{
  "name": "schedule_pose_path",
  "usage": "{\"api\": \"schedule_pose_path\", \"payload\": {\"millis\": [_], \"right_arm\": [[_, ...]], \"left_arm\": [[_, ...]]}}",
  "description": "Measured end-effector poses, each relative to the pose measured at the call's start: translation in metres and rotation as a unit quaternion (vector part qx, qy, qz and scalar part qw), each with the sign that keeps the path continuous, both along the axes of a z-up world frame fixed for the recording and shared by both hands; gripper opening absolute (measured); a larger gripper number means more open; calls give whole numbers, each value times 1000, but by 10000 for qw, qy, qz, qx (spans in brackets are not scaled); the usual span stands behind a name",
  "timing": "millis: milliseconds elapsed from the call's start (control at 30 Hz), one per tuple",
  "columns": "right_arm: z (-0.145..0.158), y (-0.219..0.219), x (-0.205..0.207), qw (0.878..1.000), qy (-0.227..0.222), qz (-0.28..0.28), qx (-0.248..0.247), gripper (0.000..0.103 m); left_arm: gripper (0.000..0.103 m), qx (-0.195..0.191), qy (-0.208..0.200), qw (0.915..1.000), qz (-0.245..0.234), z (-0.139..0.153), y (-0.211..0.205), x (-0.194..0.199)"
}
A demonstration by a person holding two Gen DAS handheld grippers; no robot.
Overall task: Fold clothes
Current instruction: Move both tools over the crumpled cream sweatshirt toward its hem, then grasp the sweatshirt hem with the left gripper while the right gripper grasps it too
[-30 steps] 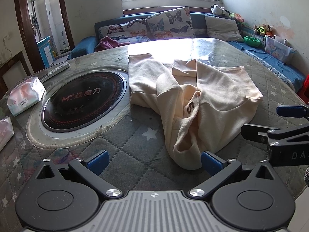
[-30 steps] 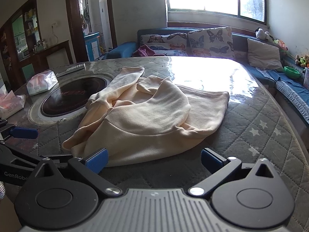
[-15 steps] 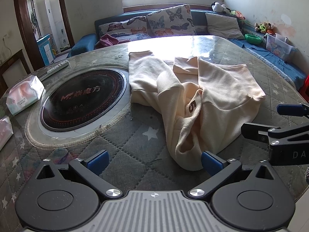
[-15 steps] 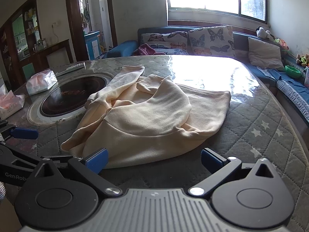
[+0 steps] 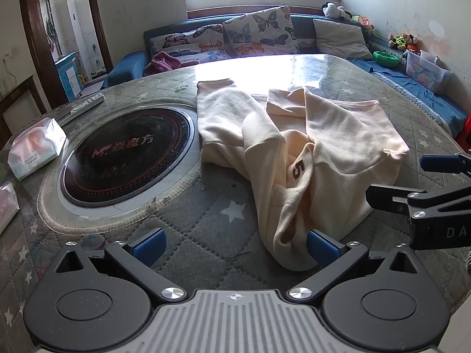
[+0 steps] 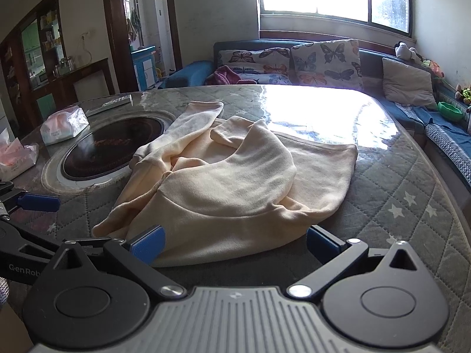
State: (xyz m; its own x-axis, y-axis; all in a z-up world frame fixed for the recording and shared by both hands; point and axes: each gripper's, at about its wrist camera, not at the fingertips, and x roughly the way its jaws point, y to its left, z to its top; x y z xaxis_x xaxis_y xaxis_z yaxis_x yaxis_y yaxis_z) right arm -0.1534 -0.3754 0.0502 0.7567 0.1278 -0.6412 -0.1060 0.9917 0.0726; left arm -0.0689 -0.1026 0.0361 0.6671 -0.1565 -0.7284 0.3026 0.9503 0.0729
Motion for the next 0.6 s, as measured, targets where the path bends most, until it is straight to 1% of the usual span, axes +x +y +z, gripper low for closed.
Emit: {"api": "schedule_pose_path", "payload": {"millis": [400,600], "right_arm": [[10,-3,21,9999,-112,35,-93,103],[14,-16,45,9999,-121,-74,-27,100]], "left_arm": [[103,-38,-16,10000,11,5,5,14],[103,-192,-85,9998,56,13,11,27]]}}
